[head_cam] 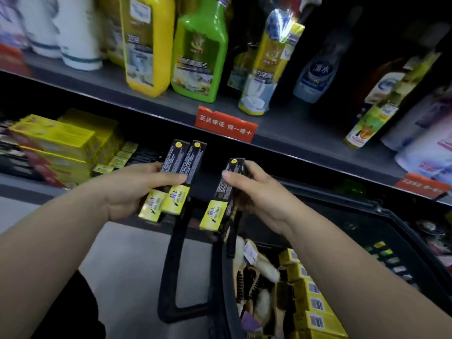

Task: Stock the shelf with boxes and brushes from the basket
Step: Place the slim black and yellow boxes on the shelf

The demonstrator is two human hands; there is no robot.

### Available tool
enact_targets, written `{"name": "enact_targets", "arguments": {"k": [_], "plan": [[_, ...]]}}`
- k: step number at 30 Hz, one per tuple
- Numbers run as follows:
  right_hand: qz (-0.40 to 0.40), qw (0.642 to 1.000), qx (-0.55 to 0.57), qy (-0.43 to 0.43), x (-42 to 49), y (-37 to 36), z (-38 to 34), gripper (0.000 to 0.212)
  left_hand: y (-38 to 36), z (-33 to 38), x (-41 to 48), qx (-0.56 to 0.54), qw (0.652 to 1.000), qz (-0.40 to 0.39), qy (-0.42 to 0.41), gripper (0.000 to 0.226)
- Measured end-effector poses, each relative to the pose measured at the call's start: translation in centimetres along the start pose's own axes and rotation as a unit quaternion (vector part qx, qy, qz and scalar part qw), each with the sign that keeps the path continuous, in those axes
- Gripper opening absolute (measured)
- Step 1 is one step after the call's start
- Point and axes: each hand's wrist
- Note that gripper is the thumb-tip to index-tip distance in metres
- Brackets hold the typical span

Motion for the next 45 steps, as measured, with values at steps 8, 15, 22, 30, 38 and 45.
{"name": "enact_targets", "arguments": {"k": [8,15,22,30,38,45], "plan": [[0.101,0.983,-0.151,-0.036,9.8,-5.4,-2.6,0.042,11.9,-2.5,1.7,0.158,0.975,0.145,0.063,0.069],[0.095,0.935,-0.341,0.021,20.0,-10.6,-2.6,0.028,17.8,-3.9,1.2,0.166,0.961,0.212,0.058,0.05],[0.012,0.861,-0.507,0.024,24.9,-16.0,-1.1,0.046,19.4,-4.3,1.6,0.146,0.953,0.262,0.051,0.045],[-0.067,0.83,-0.553,-0.008,24.8,-16.4,0.2,0.088,18.5,-4.3,2.1,0.13,0.961,0.239,0.044,0.029],[-0.115,0.87,-0.478,0.039,21.8,-16.6,-2.5,0.115,17.3,-4.0,2.6,0.094,0.967,0.226,0.064,0.044],[-0.264,0.959,-0.103,0.016,18.9,-17.0,-4.7,0.069,15.4,-3.2,3.3,0.004,0.985,0.158,0.069,0.036]]}}
Point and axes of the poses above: each hand's wrist, its own x-axis towards the middle knuckle, its own y-axis out of the back of the hand, z = x × y, and after that the axes turned 12 degrees about -y, right-handed
